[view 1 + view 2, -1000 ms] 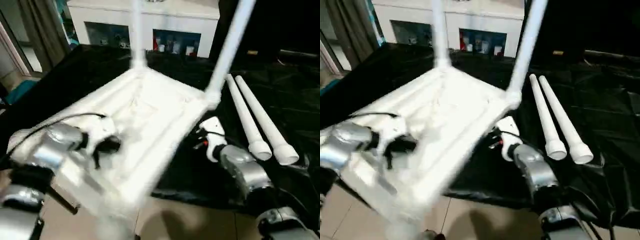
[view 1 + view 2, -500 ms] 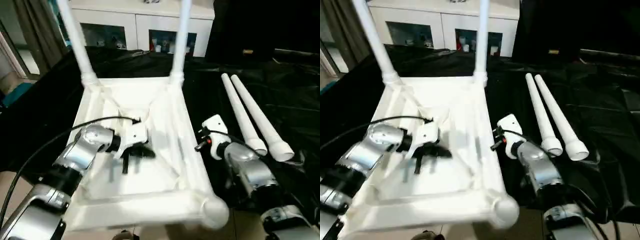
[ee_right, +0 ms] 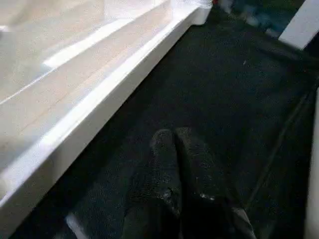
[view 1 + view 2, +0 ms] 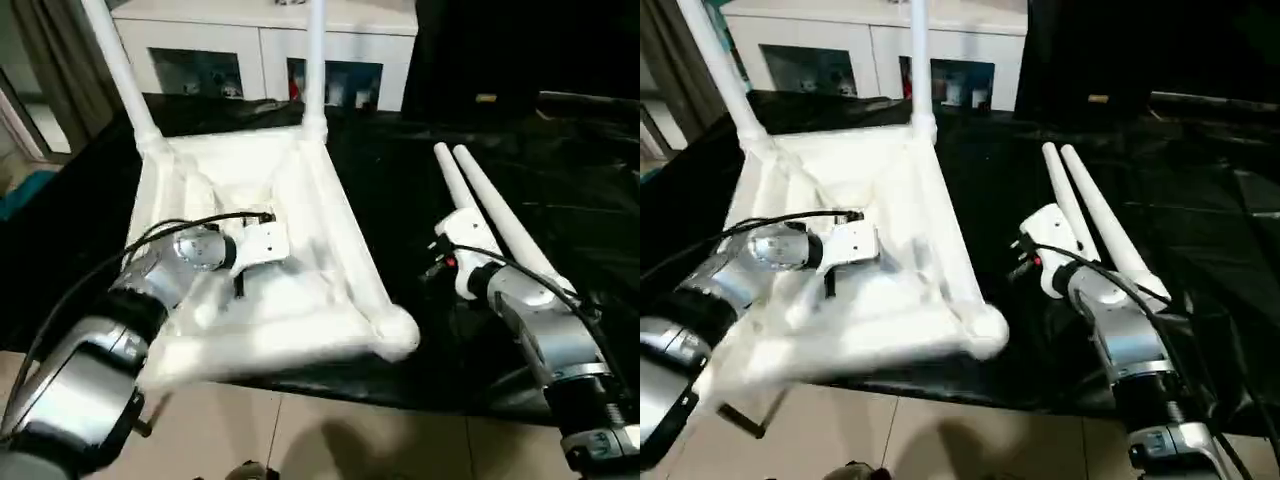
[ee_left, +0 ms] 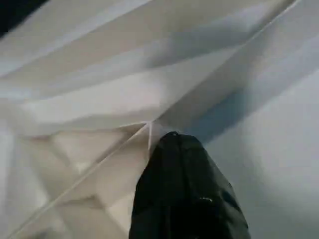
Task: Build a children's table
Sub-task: Rotate table base, then pick table leg
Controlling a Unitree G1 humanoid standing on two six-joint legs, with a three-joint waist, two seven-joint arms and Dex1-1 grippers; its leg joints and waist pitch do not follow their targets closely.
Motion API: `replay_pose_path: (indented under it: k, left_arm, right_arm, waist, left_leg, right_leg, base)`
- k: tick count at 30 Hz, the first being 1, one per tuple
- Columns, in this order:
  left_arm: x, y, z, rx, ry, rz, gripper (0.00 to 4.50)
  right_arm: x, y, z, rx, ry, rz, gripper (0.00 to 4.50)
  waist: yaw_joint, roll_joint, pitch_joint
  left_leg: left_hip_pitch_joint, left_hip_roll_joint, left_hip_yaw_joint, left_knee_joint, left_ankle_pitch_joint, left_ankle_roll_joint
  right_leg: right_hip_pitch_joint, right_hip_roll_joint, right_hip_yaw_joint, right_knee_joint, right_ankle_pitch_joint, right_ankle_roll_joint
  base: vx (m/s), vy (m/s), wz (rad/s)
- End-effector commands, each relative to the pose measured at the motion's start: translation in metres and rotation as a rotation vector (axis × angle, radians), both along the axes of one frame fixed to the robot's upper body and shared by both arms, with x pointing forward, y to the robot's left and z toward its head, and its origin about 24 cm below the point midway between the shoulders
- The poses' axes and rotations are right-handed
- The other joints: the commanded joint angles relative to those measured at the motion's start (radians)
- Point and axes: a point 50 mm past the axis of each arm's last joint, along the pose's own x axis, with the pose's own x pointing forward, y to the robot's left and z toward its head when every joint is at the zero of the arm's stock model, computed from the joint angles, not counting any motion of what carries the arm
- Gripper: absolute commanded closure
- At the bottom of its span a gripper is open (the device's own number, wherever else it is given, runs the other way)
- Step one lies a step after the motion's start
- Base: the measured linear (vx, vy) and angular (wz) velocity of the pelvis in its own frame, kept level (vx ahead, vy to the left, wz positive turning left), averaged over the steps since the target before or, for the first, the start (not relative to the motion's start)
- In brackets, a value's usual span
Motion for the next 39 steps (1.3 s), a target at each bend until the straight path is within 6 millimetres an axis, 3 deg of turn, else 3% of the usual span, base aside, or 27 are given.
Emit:
replay_pose_path:
  k: [1, 7, 10, 14, 15, 16, 17, 18, 20, 22, 23, 24, 27, 28, 30, 31, 32, 33, 35, 37, 39]
  left_arm:
    - [0.006, 0.003, 0.012, -0.023, -0.078, 0.023, 4.5]
    - [0.003, 0.007, 0.017, -0.042, -0.103, -0.001, 4.5]
    - [0.004, 0.008, 0.025, -0.094, -0.137, -0.009, 4.5]
    - [-0.003, 0.001, 0.046, -0.368, -0.096, -0.03, 4.5]
    - [-0.006, -0.002, 0.052, -0.479, -0.085, -0.014, 4.5]
    - [-0.01, -0.008, 0.061, -0.666, -0.064, 0.017, 4.5]
    - [-0.012, -0.009, 0.064, -0.742, -0.055, 0.037, 4.5]
    - [-0.012, -0.01, 0.065, -0.808, -0.064, 0.083, 4.5]
    - [-0.01, -0.009, 0.063, -0.907, -0.087, 0.194, 4.5]
    - [-0.008, -0.008, 0.057, -0.969, -0.112, 0.315, 4.5]
    - [-0.009, -0.006, 0.05, -1.016, -0.119, 0.433, 4.5]
    - [-0.01, -0.006, 0.049, -1.023, -0.116, 0.45, 4.5]
    - [-0.018, -0.014, 0.045, -1.01, -0.082, 0.432, 4.5]
    - [-0.024, -0.02, 0.045, -1.001, -0.054, 0.399, 4.5]
    - [-0.027, -0.024, 0.046, -0.991, -0.041, 0.378, 4.5]
    - [-0.032, -0.029, 0.048, -0.946, -0.031, 0.317, 4.5]
    - [-0.034, -0.031, 0.048, -0.935, -0.021, 0.293, 4.5]
    - [-0.035, -0.033, 0.049, -0.928, -0.012, 0.271, 4.5]
    - [-0.037, -0.035, 0.051, -0.923, -0.007, 0.257, 4.5]
    - [-0.042, -0.037, 0.053, -0.882, -0.009, 0.222, 4.5]
    - [-0.044, -0.037, 0.054, -0.871, -0.011, 0.214, 4.5]
  right_arm:
    - [-0.002, -0.004, 0.007, 0.015, -0.006, 0.0, 4.43]
    - [-0.017, -0.011, 0.014, 0.036, 0.021, 0.11, 4.43]
    - [-0.02, -0.016, 0.02, 0.042, 0.007, 0.094, 4.43]
    - [-0.024, -0.02, 0.029, 0.087, -0.011, 0.028, 4.43]
    - [-0.024, -0.023, 0.028, 0.094, -0.003, -0.027, 4.43]
    - [-0.024, -0.027, 0.026, 0.071, 0.017, -0.124, 4.43]
    - [-0.024, -0.029, 0.024, 0.063, 0.03, -0.158, 4.43]
    - [-0.025, -0.029, 0.021, 0.057, 0.048, -0.176, 4.43]
    - [-0.025, -0.026, 0.017, 0.07, 0.082, -0.18, 4.43]
    - [-0.023, -0.024, 0.016, 0.093, 0.1, -0.194, 4.43]
    - [-0.018, -0.024, 0.016, 0.129, 0.108, -0.255, 4.43]
    - [-0.017, -0.025, 0.016, 0.133, 0.107, -0.272, 4.29]
    - [-0.006, -0.03, 0.015, 0.121, 0.121, -0.348, 3.99]
    - [0.001, -0.033, 0.014, 0.106, 0.139, -0.384, 3.88]
    - [0.006, -0.035, 0.013, 0.108, 0.158, -0.4, 3.73]
    - [0.022, -0.044, 0.013, 0.11, 0.194, -0.464, 3.65]
    - [0.027, -0.048, 0.013, 0.113, 0.208, -0.487, 3.55]
    - [0.032, -0.052, 0.014, 0.117, 0.216, -0.511, 3.44]
    - [0.037, -0.057, 0.016, 0.123, 0.216, -0.541, 3.29]
    - [0.046, -0.064, 0.018, 0.13, 0.251, -0.57, 3.14]
    - [0.048, -0.065, 0.018, 0.118, 0.268, -0.57, 2.96]
  waist:
    - [0.007, 0.0, -0.078]
    - [0.015, 0.003, -0.078]
    - [0.017, 0.001, -0.075]
    - [0.021, 0.002, -0.073]
    - [0.022, 0.008, -0.072]
    - [0.018, 0.005, -0.069]
    - [0.019, 0.005, -0.07]
    - [0.019, 0.005, -0.07]
    - [0.017, 0.003, -0.069]
    - [0.014, -0.006, -0.066]
    - [0.013, -0.004, -0.067]
    - [0.005, -0.004, -0.066]
    - [-0.001, -0.004, -0.068]
    - [-0.003, -0.008, -0.069]
    - [-0.001, -0.004, -0.068]
    - [0.0, -0.007, -0.072]
    - [-0.005, -0.007, -0.071]
    - [0.0, -0.018, -0.072]
    - [0.006, -0.011, -0.072]
    - [0.007, -0.027, -0.078]
    - [0.008, -0.018, -0.079]
  left_leg:
    - [0.024, 0.066, -0.045, -0.068, -0.268, 0.004]
    - [0.023, 0.074, -0.045, -0.066, -0.243, 0.028]
    - [0.024, 0.071, -0.041, -0.065, -0.261, 0.024]
    - [0.028, 0.076, -0.042, -0.069, -0.28, 0.001]
    - [0.03, 0.076, -0.042, -0.07, -0.281, -0.004]
    - [0.029, 0.077, -0.041, -0.073, -0.292, -0.014]
    - [0.03, 0.079, -0.042, -0.073, -0.291, -0.024]
    - [0.032, 0.072, -0.039, -0.07, -0.304, -0.022]
    - [0.03, 0.066, -0.038, -0.065, -0.314, -0.016]
    - [0.027, 0.06, -0.04, -0.064, -0.314, -0.007]
    - [0.028, 0.063, -0.042, -0.064, -0.308, -0.009]
    - [0.021, 0.063, -0.044, -0.067, -0.295, -0.01]
    - [0.023, 0.062, -0.045, -0.068, -0.284, -0.012]
    - [0.026, 0.064, -0.044, -0.069, -0.283, -0.018]
    - [0.027, 0.062, -0.041, -0.067, -0.283, -0.018]
    - [0.029, 0.063, -0.043, -0.065, -0.268, -0.019]
    - [0.024, 0.061, -0.044, -0.066, -0.262, -0.018]
    - [0.026, 0.061, -0.037, -0.062, -0.247, -0.016]
    - [0.028, 0.061, -0.033, -0.058, -0.231, -0.013]
    - [0.019, 0.062, -0.033, -0.058, -0.17, 0.007]
    - [0.018, 0.06, -0.032, -0.053, -0.133, 0.02]
  right_leg:
    - [0.048, -0.083, 0.051, -0.08, -0.219, -0.182]
    - [0.048, -0.085, 0.052, -0.072, -0.156, -0.212]
    - [0.045, -0.086, 0.052, -0.077, -0.197, -0.211]
    - [0.041, -0.09, 0.053, -0.076, -0.241, -0.22]
    - [0.04, -0.089, 0.053, -0.074, -0.241, -0.223]
    - [0.038, -0.087, 0.053, -0.075, -0.247, -0.23]
    - [0.041, -0.089, 0.053, -0.069, -0.241, -0.24]
    - [0.034, -0.084, 0.052, -0.077, -0.261, -0.237]
    - [0.037, -0.083, 0.052, -0.082, -0.295, -0.219]
    - [0.038, -0.082, 0.049, -0.097, -0.379, -0.164]
    - [0.039, -0.081, 0.05, -0.092, -0.377, -0.16]
    - [0.041, -0.081, 0.047, -0.092, -0.374, -0.16]
    - [0.037, -0.077, 0.047, -0.097, -0.4, -0.132]
    - [0.035, -0.077, 0.048, -0.096, -0.385, -0.139]
    - [0.032, -0.075, 0.049, -0.097, -0.377, -0.143]
    - [0.034, -0.08, 0.05, -0.089, -0.346, -0.164]
    - [0.037, -0.078, 0.048, -0.087, -0.339, -0.172]
    - [0.036, -0.078, 0.049, -0.088, -0.316, -0.178]
    - [0.035, -0.078, 0.052, -0.081, -0.288, -0.188]
    - [0.046, -0.078, 0.049, -0.069, -0.21, -0.195]
    - [0.046, -0.077, 0.048, -0.062, -0.16, -0.216]
  base:
    - [0.0, 0.0, 0.0]
    - [0.0, 0.0, 0.0]
    - [0.0, 0.0, 0.0]
    - [0.0, 0.0, 0.0]
    - [0.0, 0.0, 0.0]
    - [0.0, 0.0, 0.0]
    - [0.0, 0.0, 0.0]
    - [0.0, 0.0, 0.0]
    - [0.0, 0.0, 0.0]
    - [0.0, 0.0, 0.0]
    - [0.0, 0.0, 0.0]
    - [0.0, 0.0, 0.0]
    - [0.0, 0.0, 0.0]
    - [0.0, 0.0, 0.0]
    - [0.0, 0.0, 0.0]
    - [0.0, 0.0, 0.0]
    - [0.0, 0.0, 0.0]
    - [0.0, 0.0, 0.0]
    - [0.0, 0.0, 0.0]
    - [0.0, 0.0, 0.0]
    - [0.0, 0.0, 0.0]
